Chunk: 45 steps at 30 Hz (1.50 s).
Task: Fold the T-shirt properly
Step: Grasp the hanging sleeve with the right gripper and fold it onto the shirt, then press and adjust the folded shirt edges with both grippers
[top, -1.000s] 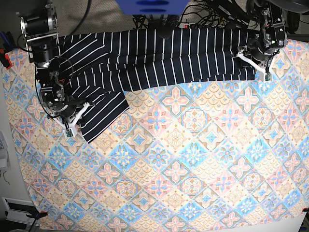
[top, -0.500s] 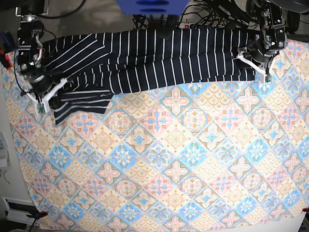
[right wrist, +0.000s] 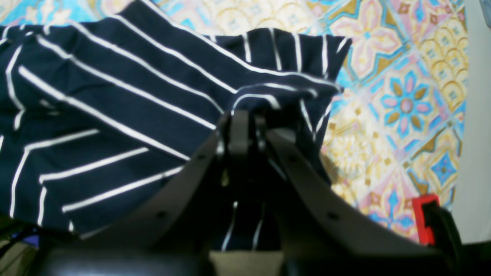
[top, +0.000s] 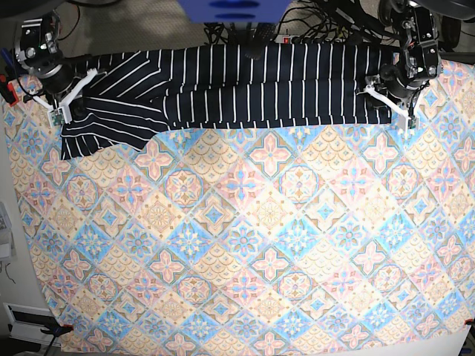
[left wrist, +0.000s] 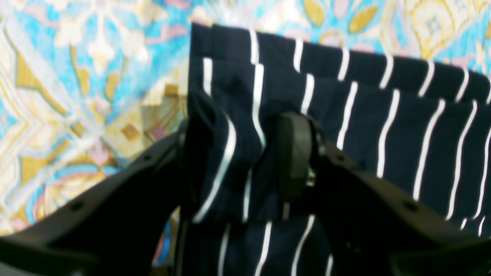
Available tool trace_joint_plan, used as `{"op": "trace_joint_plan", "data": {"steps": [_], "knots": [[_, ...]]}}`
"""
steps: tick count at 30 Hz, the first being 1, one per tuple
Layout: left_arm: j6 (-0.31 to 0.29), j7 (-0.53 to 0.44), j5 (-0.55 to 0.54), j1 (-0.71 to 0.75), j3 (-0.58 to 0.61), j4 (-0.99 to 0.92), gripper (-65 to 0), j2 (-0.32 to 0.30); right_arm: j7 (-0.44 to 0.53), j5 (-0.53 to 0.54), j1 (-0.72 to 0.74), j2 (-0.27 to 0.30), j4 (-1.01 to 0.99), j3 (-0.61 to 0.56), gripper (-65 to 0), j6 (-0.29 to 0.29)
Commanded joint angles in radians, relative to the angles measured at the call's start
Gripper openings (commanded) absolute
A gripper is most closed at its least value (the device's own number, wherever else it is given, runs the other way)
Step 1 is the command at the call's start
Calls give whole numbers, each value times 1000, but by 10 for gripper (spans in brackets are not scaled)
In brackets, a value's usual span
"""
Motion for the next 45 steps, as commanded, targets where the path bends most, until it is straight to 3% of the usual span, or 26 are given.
{"op": "trace_joint_plan", "data": {"steps": [1,5,8,11,15,18,23,26,33,45], "knots": [[0,-4,-3,-1,-6,1,-360,-10,17,3,-8,16,7,6,-650,-5],[2,-4,-8,-1,-4,1,-359,-10,1,1,-5,15,-38,4,-622,-5],[2,-2,-11,-1,-7,1,-353,-10,-55,1,18,9,-33,33,-541,-10],[2,-1,-12,-1,-9,1,-352,-10,-55,1,24,-56,-33,138,-487,-12],[2,1,-12,4,-10,1,-345,-10,-55,1,26,-152,-11,274,-464,-8],[-3,6,-14,11,-10,4,-274,-13,-55,6,26,-159,32,248,-465,-7],[-4,27,-45,24,-15,4,-121,-19,-53,6,38,-154,39,116,-465,-7],[-4,32,-91,31,-53,4,-67,-36,-53,4,53,-154,39,29,-465,-7],[-4,32,-157,47,-67,-2,-60,-88,-53,1,85,-154,38,-56,-465,-7],[-4,75,-155,38,45,-2,-61,-64,-53,1,87,-154,39,-49,-465,-7]]}}
